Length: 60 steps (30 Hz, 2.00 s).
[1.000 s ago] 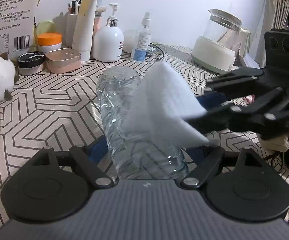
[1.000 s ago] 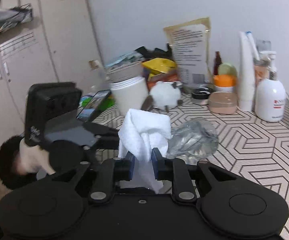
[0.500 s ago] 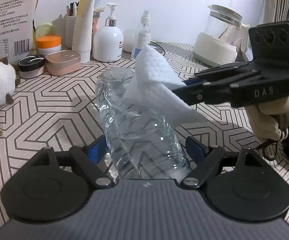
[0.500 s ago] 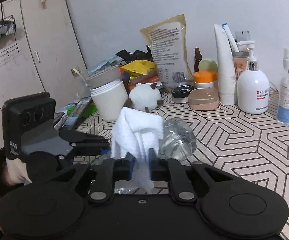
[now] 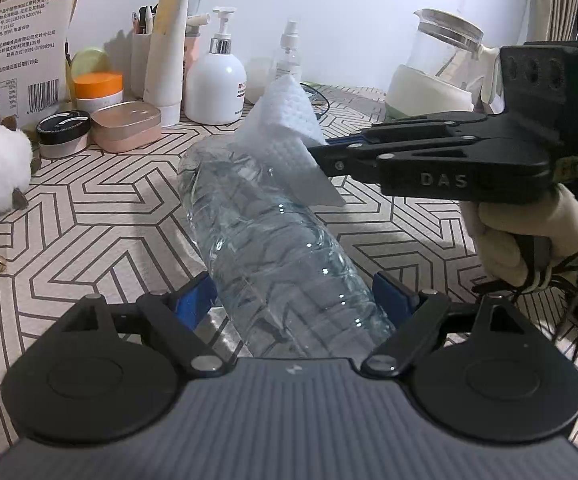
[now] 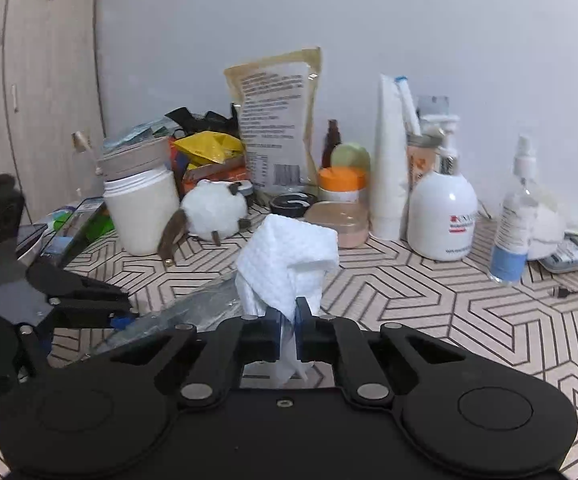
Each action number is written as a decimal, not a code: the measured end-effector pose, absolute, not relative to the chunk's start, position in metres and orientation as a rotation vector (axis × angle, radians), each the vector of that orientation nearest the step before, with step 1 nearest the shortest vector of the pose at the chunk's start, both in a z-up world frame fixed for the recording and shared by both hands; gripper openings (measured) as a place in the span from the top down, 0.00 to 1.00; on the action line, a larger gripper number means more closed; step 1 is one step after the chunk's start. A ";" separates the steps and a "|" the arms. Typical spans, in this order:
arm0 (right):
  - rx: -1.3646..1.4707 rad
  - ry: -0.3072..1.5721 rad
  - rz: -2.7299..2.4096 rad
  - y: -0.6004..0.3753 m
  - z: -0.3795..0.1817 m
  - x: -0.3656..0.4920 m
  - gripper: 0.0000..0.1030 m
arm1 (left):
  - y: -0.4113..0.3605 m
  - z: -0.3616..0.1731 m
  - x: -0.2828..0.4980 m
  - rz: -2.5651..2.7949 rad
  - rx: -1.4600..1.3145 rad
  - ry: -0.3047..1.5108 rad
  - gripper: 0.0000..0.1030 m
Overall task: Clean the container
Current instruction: 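Rub the wipe over the bottle's bottom end with the right tool, then wipe along the bottle's side with the right tool's wipe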
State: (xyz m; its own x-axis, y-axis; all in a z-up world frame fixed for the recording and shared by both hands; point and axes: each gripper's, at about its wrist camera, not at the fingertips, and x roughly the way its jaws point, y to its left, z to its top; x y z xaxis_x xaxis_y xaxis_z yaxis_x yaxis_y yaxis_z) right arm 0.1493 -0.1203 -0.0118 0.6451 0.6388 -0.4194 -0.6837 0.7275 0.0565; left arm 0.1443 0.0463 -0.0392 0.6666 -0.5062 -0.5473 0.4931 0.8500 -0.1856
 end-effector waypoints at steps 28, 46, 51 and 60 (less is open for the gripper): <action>0.003 0.541 1.007 -0.134 -0.006 0.134 0.82 | 0.046 -0.039 0.144 -0.550 -0.009 0.623 0.20; -0.088 0.682 0.843 -0.117 -0.033 0.152 0.86 | 0.056 -0.040 0.145 -0.563 -0.078 0.622 0.22; -0.101 0.705 0.889 -0.115 -0.030 0.148 0.91 | 0.055 -0.040 0.145 -0.560 -0.076 0.624 0.22; -0.046 0.704 0.919 -0.123 -0.024 0.144 0.92 | 0.061 -0.041 0.147 -0.561 -0.109 0.623 0.22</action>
State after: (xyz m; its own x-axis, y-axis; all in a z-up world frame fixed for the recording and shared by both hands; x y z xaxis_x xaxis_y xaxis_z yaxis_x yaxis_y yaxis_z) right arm 0.1444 -0.1226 -0.0236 0.4014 0.7124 -0.5756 -0.7415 0.6217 0.2524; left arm 0.1475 0.0613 -0.0412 0.6691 -0.5283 -0.5226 0.4646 0.8463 -0.2607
